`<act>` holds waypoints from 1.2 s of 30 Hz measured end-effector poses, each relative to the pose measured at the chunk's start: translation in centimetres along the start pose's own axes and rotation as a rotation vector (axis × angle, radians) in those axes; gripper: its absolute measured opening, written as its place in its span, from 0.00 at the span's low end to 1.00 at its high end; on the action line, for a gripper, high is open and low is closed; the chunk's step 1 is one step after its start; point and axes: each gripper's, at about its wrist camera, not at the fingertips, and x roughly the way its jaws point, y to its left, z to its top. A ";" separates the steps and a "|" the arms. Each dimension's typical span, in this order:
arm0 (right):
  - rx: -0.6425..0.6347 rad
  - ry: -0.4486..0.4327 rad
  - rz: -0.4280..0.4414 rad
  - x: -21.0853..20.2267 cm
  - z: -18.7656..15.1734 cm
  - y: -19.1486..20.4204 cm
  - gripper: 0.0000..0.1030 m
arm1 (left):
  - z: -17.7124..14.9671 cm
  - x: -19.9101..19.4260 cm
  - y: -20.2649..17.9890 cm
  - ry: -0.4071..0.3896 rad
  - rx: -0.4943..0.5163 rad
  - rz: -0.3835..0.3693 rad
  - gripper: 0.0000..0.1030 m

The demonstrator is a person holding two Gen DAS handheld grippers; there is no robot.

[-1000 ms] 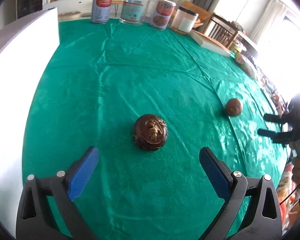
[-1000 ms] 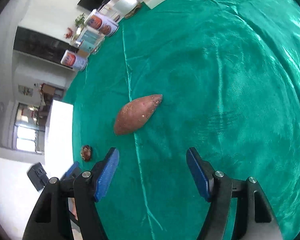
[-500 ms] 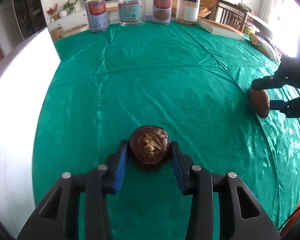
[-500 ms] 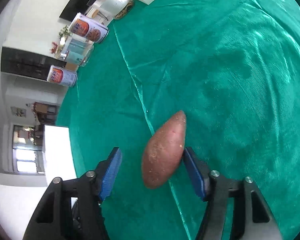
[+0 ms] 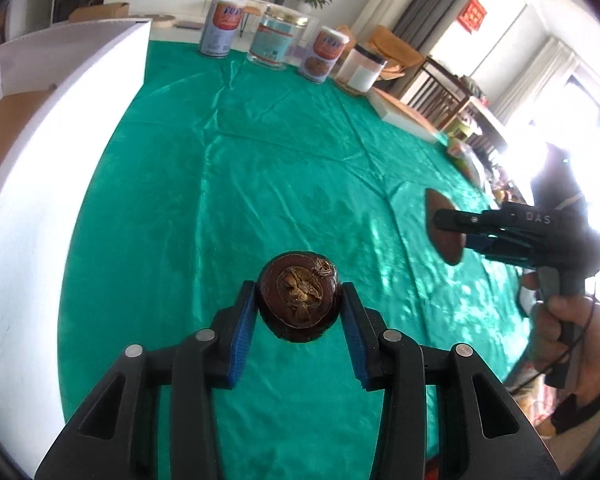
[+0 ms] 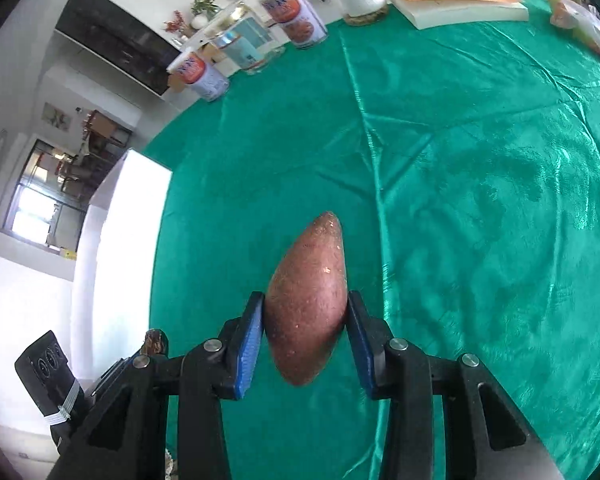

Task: Organize fruits
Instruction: 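Carry the mushroom and sweet potato over the white box with both tools, then open both tools to drop mushroom and sweet potato into the box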

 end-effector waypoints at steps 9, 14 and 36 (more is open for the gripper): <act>-0.239 0.079 0.314 -0.6 -4.8 17.0 0.39 | 1.7 -18.7 4.7 -0.147 -0.176 -0.199 0.41; -0.411 0.137 0.368 3.3 -7.4 26.7 0.39 | 4.8 -21.5 13.4 -0.203 -0.261 0.078 0.41; -0.667 0.037 0.038 16.2 -8.1 36.2 0.84 | 2.1 -16.1 26.3 -0.067 -0.383 0.496 0.73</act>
